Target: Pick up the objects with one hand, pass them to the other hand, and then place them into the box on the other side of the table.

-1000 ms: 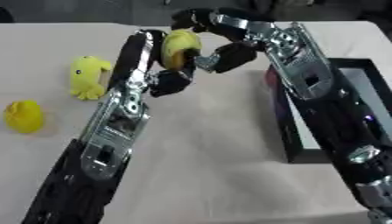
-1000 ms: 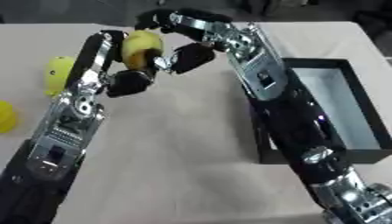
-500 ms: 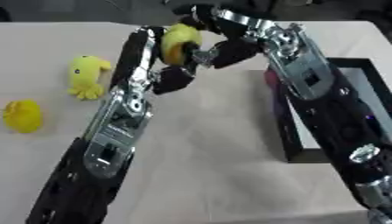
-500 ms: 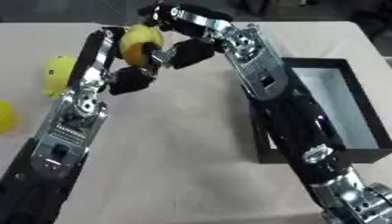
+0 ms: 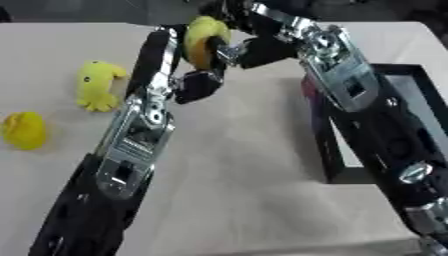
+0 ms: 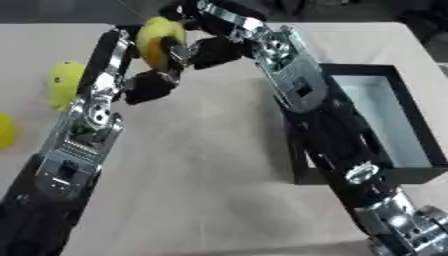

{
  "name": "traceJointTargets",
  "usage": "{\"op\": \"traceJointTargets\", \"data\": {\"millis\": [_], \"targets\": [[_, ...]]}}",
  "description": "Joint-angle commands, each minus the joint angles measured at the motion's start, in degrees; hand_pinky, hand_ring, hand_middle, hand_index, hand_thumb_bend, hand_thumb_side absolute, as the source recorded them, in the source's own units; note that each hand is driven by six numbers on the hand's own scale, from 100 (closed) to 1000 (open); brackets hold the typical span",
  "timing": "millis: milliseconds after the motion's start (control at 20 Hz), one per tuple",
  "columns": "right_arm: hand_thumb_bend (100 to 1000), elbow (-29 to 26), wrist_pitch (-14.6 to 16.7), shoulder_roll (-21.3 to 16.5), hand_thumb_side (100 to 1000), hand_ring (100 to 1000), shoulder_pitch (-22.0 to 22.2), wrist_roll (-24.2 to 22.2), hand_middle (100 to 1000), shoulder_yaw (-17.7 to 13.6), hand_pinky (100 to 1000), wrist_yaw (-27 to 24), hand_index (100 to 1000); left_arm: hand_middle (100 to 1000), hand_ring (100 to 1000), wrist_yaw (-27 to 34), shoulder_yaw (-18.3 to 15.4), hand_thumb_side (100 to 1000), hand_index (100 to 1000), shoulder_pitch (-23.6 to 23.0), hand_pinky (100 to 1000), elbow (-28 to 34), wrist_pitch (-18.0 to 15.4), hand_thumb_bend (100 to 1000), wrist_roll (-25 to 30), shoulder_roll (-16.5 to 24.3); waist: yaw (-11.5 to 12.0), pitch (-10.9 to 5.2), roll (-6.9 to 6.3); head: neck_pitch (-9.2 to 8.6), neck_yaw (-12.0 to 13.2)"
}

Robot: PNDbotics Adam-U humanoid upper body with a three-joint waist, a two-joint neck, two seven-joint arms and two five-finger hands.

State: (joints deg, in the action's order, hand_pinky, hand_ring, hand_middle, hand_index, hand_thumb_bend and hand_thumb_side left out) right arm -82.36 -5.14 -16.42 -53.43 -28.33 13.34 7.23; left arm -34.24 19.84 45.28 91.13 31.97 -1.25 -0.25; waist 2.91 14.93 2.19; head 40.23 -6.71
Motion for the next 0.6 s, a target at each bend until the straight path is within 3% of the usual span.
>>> {"op": "traceJointTargets", "data": {"millis": [50, 200, 600], "targets": [[100, -1.2, -0.1, -1.3, 201, 1000, -0.8, -0.6, 898, -0.1, 974, -0.5, 499, 625, 688, 0.6, 0.1, 163, 907, 0.8, 855, 1.2, -0.3, 445, 0.5, -0.3, 0.0, -1.27, 0.59, 0.19, -0.3], [100, -1.6, -0.1, -1.5, 201, 1000, -0.7, -1.5, 898, -0.2, 976, -0.8, 502, 660, 720, 0.4, 0.0, 219, 929, 0.6, 869, 0.5, 0.2, 570, 1.7, -0.2, -0.1, -1.25, 0.55, 0.06, -0.4], [100, -2.1, -1.2, -2.3, 202, 1000, 0.0, -4.0, 900, -0.7, 982, -2.3, 510, 675, 734, -1.4, -0.8, 253, 951, -0.1, 874, -0.5, 1.9, 581, 3.2, 0.4, -0.2, -1.25, 0.49, -0.70, -1.6]]}}
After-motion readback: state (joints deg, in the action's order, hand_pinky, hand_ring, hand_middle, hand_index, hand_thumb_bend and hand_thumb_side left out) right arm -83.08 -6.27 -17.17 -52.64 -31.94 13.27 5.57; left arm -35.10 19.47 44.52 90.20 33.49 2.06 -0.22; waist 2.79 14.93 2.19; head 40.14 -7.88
